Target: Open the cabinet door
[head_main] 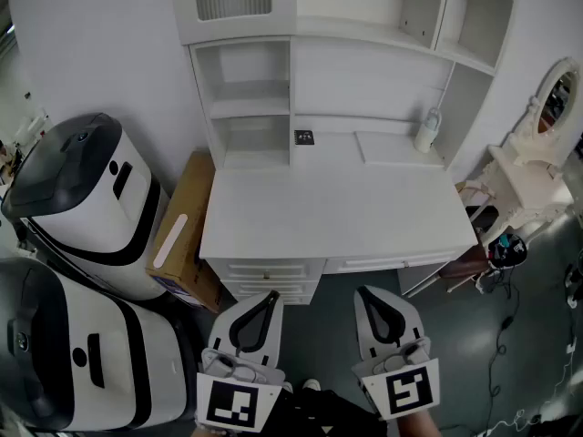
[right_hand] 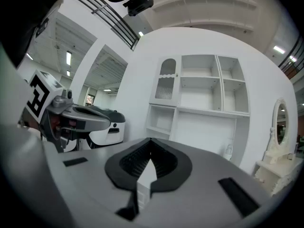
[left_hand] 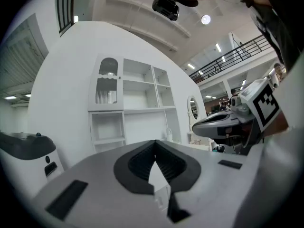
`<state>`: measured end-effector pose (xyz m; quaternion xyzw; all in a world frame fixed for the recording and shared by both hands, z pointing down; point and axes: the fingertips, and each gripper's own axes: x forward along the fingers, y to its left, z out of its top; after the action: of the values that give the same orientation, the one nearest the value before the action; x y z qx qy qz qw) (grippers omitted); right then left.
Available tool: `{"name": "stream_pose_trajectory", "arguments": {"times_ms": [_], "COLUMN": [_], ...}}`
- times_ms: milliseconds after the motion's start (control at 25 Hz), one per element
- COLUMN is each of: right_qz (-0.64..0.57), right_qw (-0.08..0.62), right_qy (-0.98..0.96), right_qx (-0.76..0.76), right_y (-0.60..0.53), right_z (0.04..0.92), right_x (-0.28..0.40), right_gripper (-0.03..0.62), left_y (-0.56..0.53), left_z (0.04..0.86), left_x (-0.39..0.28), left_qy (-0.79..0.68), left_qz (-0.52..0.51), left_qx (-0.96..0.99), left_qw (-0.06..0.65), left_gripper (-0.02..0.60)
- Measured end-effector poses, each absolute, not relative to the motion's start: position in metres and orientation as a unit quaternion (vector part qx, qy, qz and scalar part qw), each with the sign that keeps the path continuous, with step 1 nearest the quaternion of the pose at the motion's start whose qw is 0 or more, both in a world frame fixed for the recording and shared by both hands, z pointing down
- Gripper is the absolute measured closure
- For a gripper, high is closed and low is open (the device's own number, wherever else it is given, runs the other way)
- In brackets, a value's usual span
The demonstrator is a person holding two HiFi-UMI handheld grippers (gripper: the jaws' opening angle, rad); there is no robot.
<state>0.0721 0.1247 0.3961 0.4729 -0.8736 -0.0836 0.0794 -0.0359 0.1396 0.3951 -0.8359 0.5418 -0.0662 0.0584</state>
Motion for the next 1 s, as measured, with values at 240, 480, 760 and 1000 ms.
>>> {"name": "stream_pose_trajectory", "arguments": {"times_ms": [240,480,760,1000], "right_qz": [-0.088,-0.084,-0.079,-0.082], "right_qw": [0.081,0.082,0.076,0.077], "right_qy": [-0.874,-0.872,-0.871,-0.869], "right_qx": [0.472,0.475,0.478,0.482], "right_y": [0.124,0.126,0.129,0.136], "right_z": [0.395,0.397,0.395,0.394], "right_x": [0.067,0.064,0.060,0.053], "right_gripper": [0.592,0.592,0.592,0.592], "left_y": [0.138,0.139,0.141,0.146], "left_z": [0.393,0.393,0.391,0.390], "left_x": [-0.039,-0.042,-0.045,-0.050], "left_qy": [0.540,0.539,0.534,0.528], "left_qz": [-0.067,-0.064,-0.062,-0.059], "left_qx": [-0.837,-0.837,-0.840,-0.845], "left_qw": [0.065,0.063,0.068,0.070], "left_gripper": [0.583,0.583,0.583,0.583]}}
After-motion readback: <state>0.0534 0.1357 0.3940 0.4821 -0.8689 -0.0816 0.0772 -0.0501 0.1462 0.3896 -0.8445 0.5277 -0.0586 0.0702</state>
